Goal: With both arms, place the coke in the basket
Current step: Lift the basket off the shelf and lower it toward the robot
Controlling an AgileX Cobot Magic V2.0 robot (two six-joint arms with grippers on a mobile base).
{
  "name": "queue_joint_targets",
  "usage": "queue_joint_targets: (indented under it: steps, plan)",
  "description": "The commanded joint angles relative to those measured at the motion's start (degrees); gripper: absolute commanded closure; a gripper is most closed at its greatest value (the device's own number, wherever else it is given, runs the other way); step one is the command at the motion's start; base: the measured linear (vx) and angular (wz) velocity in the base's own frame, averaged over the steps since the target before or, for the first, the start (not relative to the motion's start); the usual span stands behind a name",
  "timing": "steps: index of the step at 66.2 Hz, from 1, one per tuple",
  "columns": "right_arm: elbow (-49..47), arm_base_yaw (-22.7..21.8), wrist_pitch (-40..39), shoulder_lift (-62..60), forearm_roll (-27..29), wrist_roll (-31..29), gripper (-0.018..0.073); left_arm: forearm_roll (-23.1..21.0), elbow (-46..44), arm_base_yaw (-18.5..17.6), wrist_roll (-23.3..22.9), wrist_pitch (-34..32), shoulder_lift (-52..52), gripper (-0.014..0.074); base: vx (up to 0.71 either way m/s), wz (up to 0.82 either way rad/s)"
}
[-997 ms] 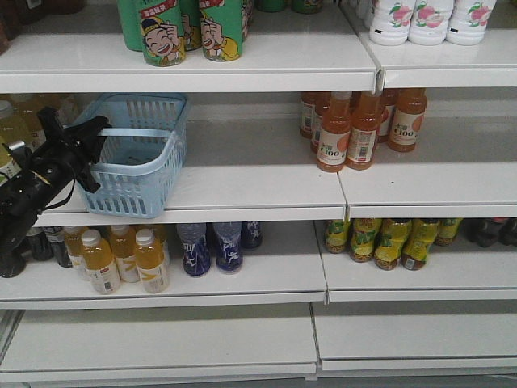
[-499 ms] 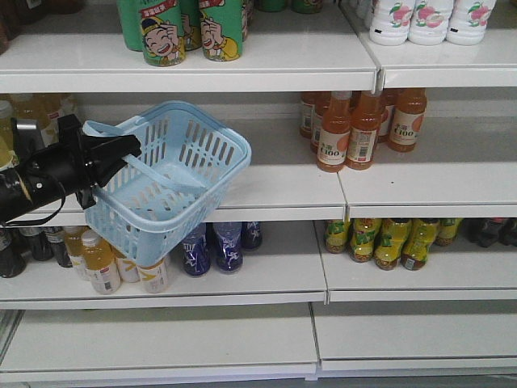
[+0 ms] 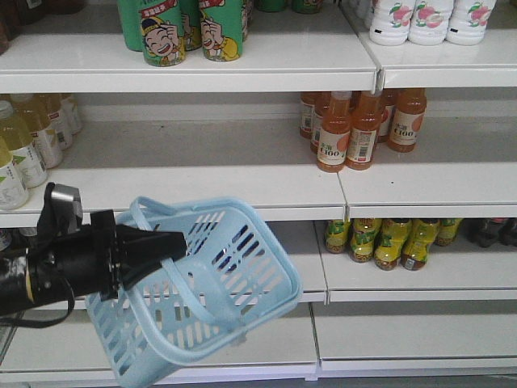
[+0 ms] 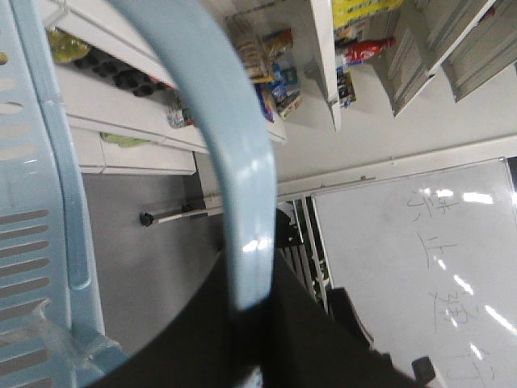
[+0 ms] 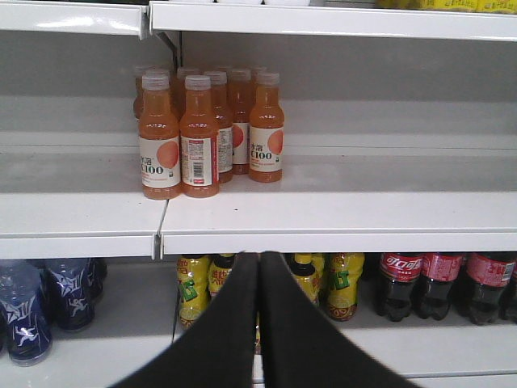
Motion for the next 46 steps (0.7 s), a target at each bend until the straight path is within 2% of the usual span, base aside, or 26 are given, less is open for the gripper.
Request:
queue_joint_targets:
  steps: [1, 13, 27, 46]
  plan:
    - [0.9, -0.1, -4.3, -0.8, -0.4, -0.2, 0.0568, -3.6, 2.2, -2.0, 3.1, -13.4, -2.7, 0.0604, 0.00, 0.00]
    - [0.9, -0.1, -4.3, -0.8, -0.4, -0.2, 0.0568, -3.7, 9.2, -5.4, 5.5, -13.4, -2.7, 0.0604, 0.00, 0.00]
    - [0.9, -0.1, -4.3, -0.8, -0.4, -0.2, 0.0568, -3.7, 15.4, -8.0, 11.0, -13.5, -2.7, 0.0604, 0.00, 0.00]
    - [0.9, -0.1, -4.3, -0.8, -0.4, -0.2, 0.0568, -3.9, 16.7, -8.2, 12.9, -13.5, -2.7, 0.0604, 0.00, 0.00]
